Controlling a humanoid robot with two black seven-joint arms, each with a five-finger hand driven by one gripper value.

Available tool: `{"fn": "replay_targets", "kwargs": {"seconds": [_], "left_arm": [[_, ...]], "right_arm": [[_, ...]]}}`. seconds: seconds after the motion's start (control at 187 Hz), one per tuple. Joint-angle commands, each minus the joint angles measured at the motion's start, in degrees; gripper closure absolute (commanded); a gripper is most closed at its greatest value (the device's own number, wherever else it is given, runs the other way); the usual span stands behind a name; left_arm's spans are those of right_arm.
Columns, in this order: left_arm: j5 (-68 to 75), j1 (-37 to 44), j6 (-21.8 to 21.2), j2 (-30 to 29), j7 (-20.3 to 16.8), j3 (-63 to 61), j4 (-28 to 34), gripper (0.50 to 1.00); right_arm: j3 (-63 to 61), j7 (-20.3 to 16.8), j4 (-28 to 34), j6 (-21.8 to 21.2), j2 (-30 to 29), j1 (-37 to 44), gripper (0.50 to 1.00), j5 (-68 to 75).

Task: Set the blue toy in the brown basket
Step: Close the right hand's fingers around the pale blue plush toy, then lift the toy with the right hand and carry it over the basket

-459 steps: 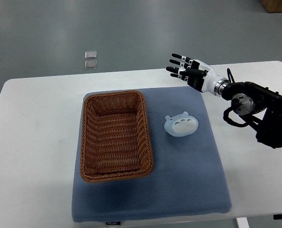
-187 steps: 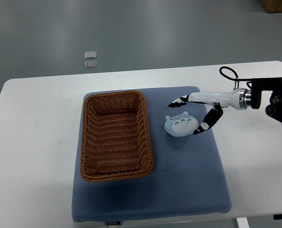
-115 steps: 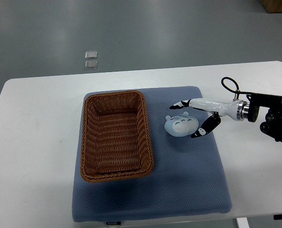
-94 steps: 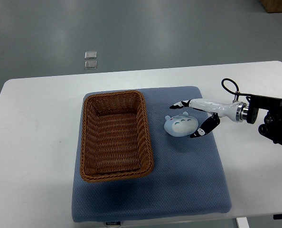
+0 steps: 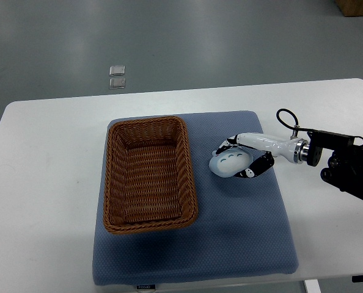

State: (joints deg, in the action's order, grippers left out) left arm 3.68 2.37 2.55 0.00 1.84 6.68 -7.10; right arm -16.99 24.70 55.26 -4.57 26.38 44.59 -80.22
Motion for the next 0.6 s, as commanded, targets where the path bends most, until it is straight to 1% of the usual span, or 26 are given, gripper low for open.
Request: {"fn": "replay_targets", "kwargs": {"seconds": [0.0, 0.011, 0.016, 0.08, 0.326, 0.416, 0.491, 0.593], "left_arm": [[0.0, 0.0, 0.0, 0.0, 0.0, 0.0, 0.1, 0.5], [0.0, 0.0, 0.0, 0.0, 0.0, 0.0, 0.1, 0.5], [-0.1, 0.0, 0.0, 0.0, 0.0, 0.0, 0.0, 0.5], [0.0, 0.0, 0.0, 0.0, 0.0, 0.0, 0.0, 0.5], [0.0, 0.0, 0.0, 0.0, 0.0, 0.0, 0.0, 0.5], [0.0, 0.0, 0.0, 0.0, 0.0, 0.0, 0.0, 0.5], [0.0, 0.0, 0.0, 0.0, 0.0, 0.0, 0.0, 0.5], [0.0, 0.0, 0.0, 0.0, 0.0, 0.0, 0.1, 0.5]], "right_arm": [[-0.2, 0.2, 0.0, 0.1, -0.1, 0.2, 0.942, 0.2], [-0.2, 0.2, 0.0, 0.1, -0.1, 0.2, 0.942, 0.2], [-0.3, 0.2, 0.0, 0.1, -0.1, 0.3, 0.955, 0.2], [-0.7, 0.3, 0.0, 0.0, 0.0, 0.4, 1.0, 0.7], [-1.3, 1.0, 0.2, 0.1, 0.2, 2.6, 1.0, 1.4], [-1.4, 2.5, 0.2, 0.2, 0.3, 4.3, 1.0, 1.4], [-1.5, 2.9, 0.3, 0.2, 0.3, 5.3, 1.0, 1.4], [-4.5, 2.9, 1.7, 0.0, -0.2, 6.2, 1.0, 1.6]]}}
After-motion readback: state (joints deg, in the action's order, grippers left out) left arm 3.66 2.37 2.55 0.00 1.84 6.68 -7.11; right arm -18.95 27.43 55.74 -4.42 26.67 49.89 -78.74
